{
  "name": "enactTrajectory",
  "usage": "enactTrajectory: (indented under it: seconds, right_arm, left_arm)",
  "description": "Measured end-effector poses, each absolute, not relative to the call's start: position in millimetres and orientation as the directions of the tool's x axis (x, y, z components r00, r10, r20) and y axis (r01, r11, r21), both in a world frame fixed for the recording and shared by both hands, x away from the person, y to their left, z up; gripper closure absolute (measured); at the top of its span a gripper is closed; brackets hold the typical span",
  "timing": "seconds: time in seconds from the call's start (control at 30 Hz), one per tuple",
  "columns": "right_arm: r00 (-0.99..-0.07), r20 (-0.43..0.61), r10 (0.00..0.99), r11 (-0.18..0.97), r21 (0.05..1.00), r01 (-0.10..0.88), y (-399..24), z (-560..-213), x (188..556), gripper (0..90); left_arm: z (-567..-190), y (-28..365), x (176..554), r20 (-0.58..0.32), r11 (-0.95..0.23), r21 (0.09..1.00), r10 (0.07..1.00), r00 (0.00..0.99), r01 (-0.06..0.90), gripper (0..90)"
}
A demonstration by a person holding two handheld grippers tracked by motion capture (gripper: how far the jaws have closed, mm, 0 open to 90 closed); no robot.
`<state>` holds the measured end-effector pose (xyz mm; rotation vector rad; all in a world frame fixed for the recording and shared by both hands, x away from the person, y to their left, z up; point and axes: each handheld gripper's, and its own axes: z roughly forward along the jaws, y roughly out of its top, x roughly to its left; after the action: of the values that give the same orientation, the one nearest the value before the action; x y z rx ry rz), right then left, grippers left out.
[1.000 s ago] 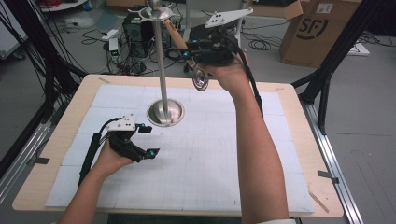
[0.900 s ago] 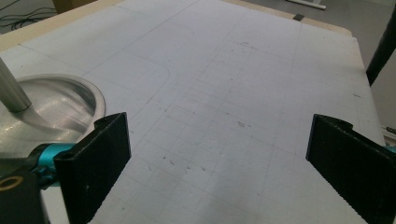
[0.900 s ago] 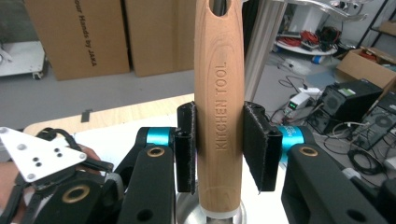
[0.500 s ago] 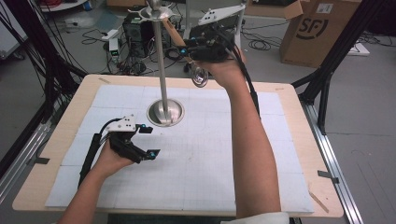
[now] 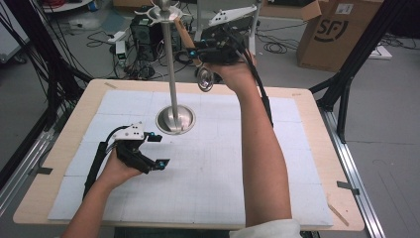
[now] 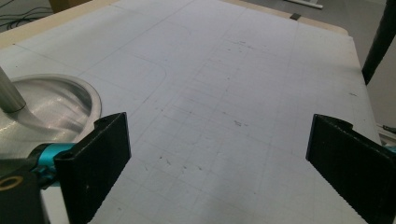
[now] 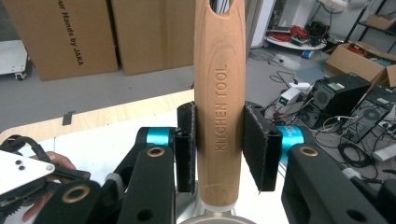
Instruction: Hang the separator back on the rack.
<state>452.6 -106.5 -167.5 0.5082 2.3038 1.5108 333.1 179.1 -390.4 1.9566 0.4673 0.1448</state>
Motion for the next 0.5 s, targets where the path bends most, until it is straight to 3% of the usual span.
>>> enactTrajectory:
  seconds: [0.5]
  right_arm:
    - [-0.867,-0.053,0.496,0.345,0.928,0.14,-105.6,-174.2,462.7,67.2]
  left_arm:
    - [-389.9,179.4,332.4,-0.111,-0.357,0.898,0.382,0.917,0.257,7.1]
